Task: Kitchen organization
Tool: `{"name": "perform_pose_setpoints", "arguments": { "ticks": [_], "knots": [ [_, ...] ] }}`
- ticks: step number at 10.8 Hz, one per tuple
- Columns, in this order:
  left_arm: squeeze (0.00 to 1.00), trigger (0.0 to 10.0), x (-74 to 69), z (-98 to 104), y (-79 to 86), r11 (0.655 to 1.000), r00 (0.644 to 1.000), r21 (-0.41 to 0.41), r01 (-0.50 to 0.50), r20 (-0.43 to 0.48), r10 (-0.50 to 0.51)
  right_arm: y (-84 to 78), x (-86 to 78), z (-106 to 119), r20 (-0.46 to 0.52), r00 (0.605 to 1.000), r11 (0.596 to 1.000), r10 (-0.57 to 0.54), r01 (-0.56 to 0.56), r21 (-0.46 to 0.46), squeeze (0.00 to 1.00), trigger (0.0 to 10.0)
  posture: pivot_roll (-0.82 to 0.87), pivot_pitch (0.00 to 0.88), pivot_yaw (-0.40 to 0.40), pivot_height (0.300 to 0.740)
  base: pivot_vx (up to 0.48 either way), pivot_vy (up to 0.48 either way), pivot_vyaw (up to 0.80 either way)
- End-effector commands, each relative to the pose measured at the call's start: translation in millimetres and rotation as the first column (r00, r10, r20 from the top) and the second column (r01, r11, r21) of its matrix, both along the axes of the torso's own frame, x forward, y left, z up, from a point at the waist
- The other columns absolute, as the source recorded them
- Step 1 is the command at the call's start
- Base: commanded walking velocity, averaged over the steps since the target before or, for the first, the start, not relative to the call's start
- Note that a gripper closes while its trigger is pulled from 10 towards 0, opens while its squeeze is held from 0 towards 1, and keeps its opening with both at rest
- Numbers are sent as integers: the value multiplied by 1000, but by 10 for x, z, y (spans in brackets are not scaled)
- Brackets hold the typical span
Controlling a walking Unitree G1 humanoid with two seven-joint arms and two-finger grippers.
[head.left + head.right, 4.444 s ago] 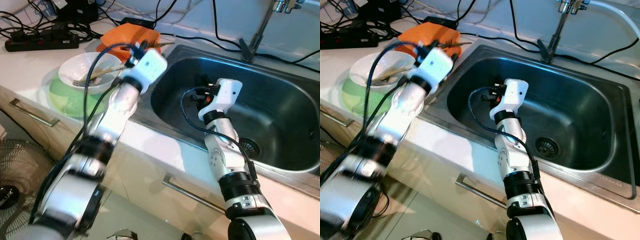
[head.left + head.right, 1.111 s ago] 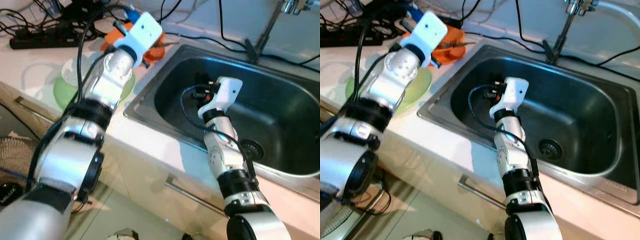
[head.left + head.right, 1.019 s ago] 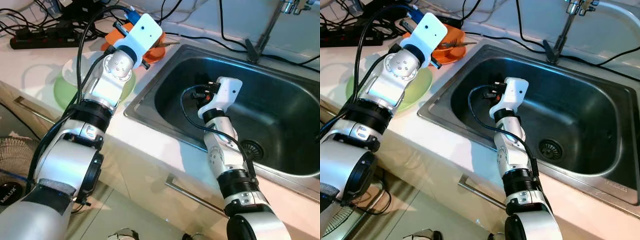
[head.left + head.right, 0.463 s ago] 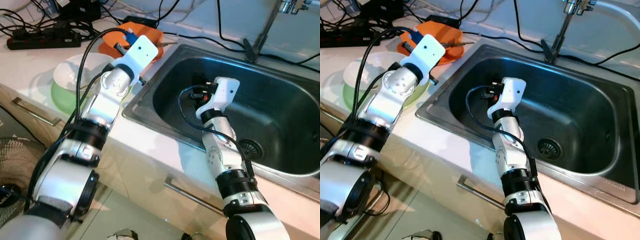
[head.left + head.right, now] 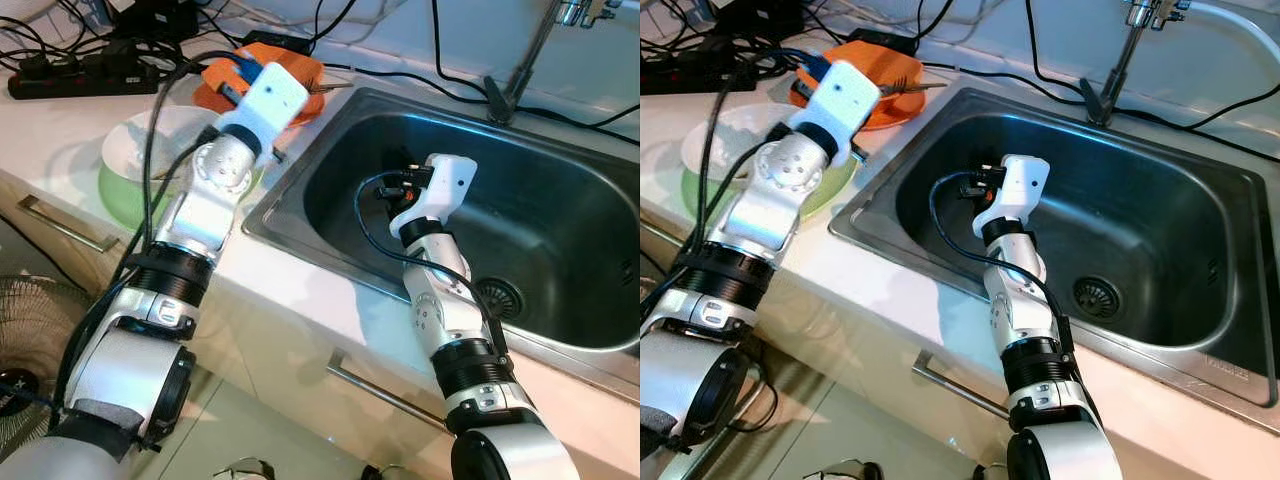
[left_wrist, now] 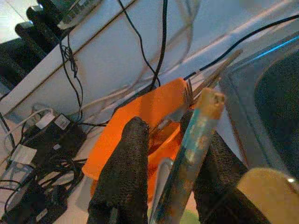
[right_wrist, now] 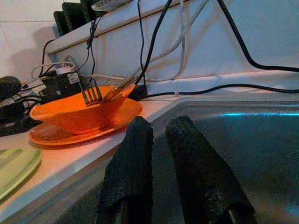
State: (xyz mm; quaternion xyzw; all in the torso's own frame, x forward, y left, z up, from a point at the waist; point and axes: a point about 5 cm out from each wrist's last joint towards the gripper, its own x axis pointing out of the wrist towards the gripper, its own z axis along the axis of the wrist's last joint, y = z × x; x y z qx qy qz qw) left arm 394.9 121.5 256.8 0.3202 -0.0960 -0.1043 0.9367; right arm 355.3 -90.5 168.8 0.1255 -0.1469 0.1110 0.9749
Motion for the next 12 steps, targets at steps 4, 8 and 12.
{"name": "perform_pose_setpoints", "arguments": {
  "ticks": [4, 8, 12],
  "knots": [
    [31, 10000, -26, 1, 7, 1000, 1000, -14, -3, 5, 3, -26, -9, -116, -49, 999, 1000, 0, 0, 4, 0, 10000, 69, 76, -33, 740, 0, 0, 0],
    [0, 10000, -32, 33, 14, 1000, 1000, -10, -13, 23, 13, -31, -5, -115, -48, 999, 1000, -1, 1, 3, 0, 10000, 71, 75, -37, 740, 0, 0, 0],
    [0, 10000, -55, 193, 6, 999, 993, -37, -6, 117, 11, -35, -2, -112, -47, 999, 1000, -3, 3, 3, 0, 10000, 73, 74, -39, 740, 0, 0, 0]
  ]
}}
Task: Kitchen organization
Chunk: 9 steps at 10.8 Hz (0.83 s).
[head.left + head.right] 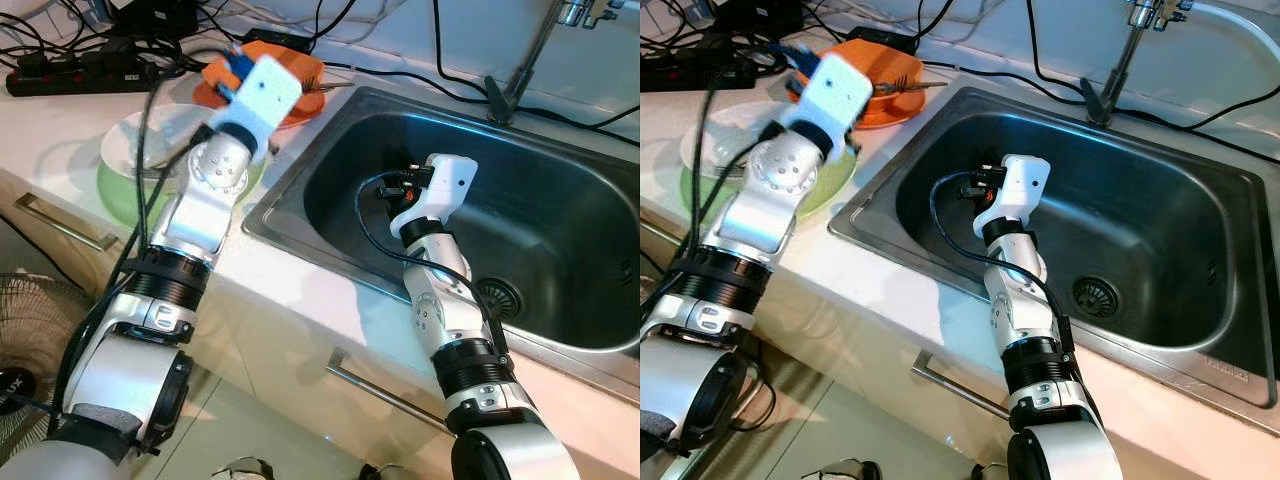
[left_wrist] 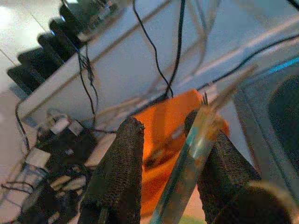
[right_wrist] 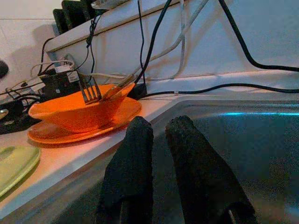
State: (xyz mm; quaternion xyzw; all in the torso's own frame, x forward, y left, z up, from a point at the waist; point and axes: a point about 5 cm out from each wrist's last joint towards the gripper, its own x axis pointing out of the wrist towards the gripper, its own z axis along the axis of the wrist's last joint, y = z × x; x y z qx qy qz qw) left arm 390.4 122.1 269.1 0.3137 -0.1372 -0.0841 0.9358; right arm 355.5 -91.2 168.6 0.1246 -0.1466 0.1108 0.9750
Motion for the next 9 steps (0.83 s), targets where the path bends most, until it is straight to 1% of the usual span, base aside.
{"name": "perform_pose_setpoints", "arguments": {
  "ticks": [1, 2, 5, 7, 9],
  "knots": [
    [0, 10000, -20, 102, -12, 1000, 999, -22, 8, 48, -7, -29, -2, -109, -47, 999, 1000, -2, 2, 5, 0, 10000, 73, 74, -39, 740, 0, 0, 0],
    [0, 10000, -33, 130, -32, 999, 998, -25, 26, 64, -24, -30, -1, -110, -47, 999, 1000, -2, 2, 5, 0, 10000, 74, 74, -40, 740, 0, 0, 0],
    [0, 10000, -36, 121, -40, 999, 998, -19, 27, 61, -26, -33, 2, -111, -49, 999, 1000, -3, 3, 5, 0, 10000, 75, 73, -40, 740, 0, 0, 0],
    [0, 10000, -29, 192, -62, 999, 996, -19, 36, 84, -35, -37, 7, -108, -49, 999, 1000, -4, 4, 4, 0, 10000, 76, 73, -40, 740, 0, 0, 0],
    [0, 10000, -38, 243, -126, 998, 993, -24, 59, 101, -56, -32, 7, -110, -50, 999, 1000, -3, 3, 4, 0, 10000, 74, 72, -40, 740, 0, 0, 0]
  ]
}}
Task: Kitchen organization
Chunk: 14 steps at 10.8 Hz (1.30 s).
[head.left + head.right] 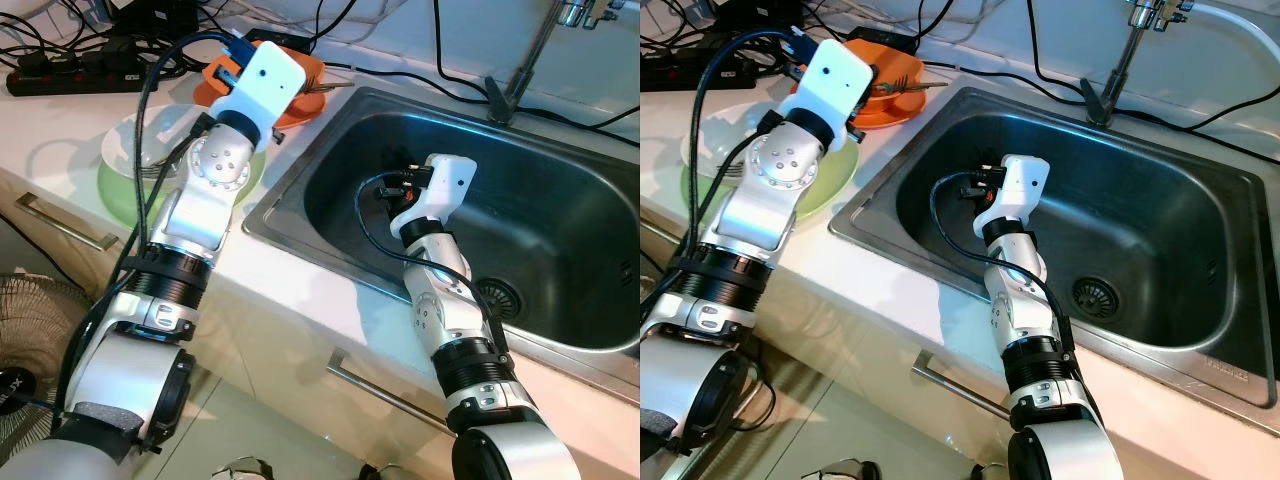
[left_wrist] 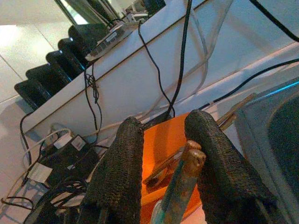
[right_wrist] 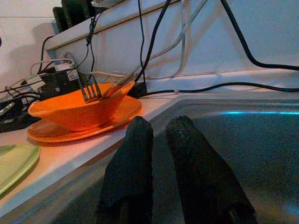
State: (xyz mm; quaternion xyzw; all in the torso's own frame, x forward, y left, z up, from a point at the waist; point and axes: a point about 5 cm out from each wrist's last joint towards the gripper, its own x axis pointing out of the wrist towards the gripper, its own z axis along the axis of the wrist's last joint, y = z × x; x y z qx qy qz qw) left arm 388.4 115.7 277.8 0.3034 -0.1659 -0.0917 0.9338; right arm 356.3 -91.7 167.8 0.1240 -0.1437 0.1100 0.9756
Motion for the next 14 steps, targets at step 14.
{"name": "perform_pose_setpoints", "arguments": {
  "ticks": [14],
  "knots": [
    [0, 10000, -185, 164, -179, 983, 972, 13, 185, 143, -185, -30, 0, -117, -50, 999, 1000, -6, 6, 5, 0, 10000, 80, 77, -42, 740, 0, 0, 0]
  ]
}}
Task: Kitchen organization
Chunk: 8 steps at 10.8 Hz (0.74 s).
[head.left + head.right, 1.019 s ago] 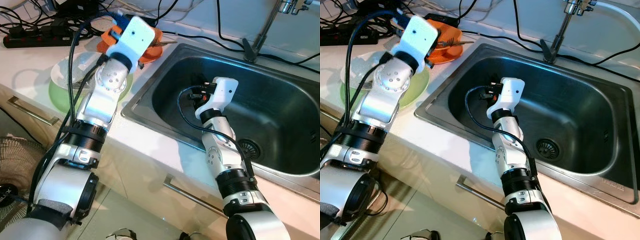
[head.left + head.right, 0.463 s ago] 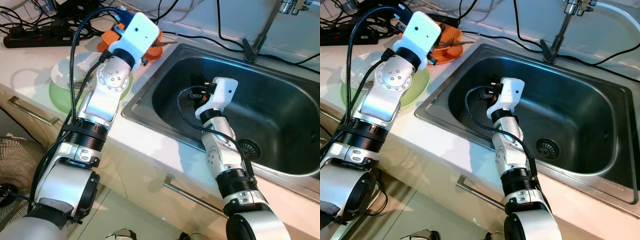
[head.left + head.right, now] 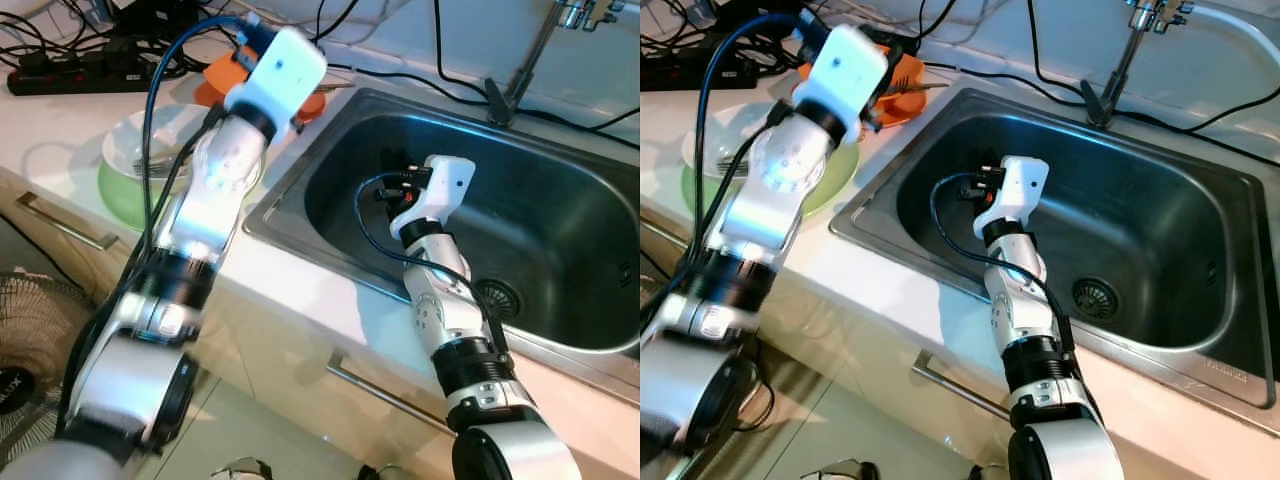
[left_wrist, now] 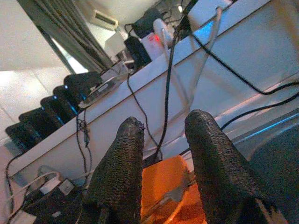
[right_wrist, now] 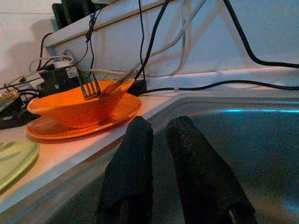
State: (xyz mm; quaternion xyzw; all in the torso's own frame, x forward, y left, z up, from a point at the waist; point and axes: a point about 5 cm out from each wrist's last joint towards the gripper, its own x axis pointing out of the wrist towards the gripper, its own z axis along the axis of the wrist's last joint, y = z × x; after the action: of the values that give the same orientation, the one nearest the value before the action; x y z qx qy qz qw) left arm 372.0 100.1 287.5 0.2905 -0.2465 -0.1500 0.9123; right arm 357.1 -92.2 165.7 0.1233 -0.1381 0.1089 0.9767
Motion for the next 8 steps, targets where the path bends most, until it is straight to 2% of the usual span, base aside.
{"name": "perform_pose_setpoints", "arguments": {
  "ticks": [1, 3, 5, 6, 8],
  "knots": [
    [0, 10000, -59, 64, -27, 999, 999, -2, 42, 34, -41, -24, -7, -96, -39, 999, 1000, -5, 6, 8, 0, 10000, 80, 77, -42, 740, 0, 0, 0],
    [0, 10000, -198, -106, -23, 993, 993, -4, 115, 7, -115, -26, -7, -94, -38, 999, 1000, -8, 9, 10, 0, 10000, 78, 79, -39, 740, 0, 0, 0],
    [0, 10000, -376, -364, -30, 976, 984, 128, 177, -52, -172, -48, -6, -101, -40, 999, 1000, -15, 15, 11, 0, 10000, 80, 80, -38, 740, 0, 0, 0],
    [0, 10000, -416, -427, 32, 974, 990, 184, 135, -55, -127, -46, -5, -102, -41, 999, 1000, -15, 15, 12, 0, 10000, 84, 80, -41, 740, 0, 0, 0],
    [0, 10000, -449, -479, 132, 957, 999, 286, 43, -2, -44, -40, -2, -100, -41, 999, 1000, -12, 13, 16, 0, 10000, 88, 81, -43, 740, 0, 0, 0]
  ]
}}
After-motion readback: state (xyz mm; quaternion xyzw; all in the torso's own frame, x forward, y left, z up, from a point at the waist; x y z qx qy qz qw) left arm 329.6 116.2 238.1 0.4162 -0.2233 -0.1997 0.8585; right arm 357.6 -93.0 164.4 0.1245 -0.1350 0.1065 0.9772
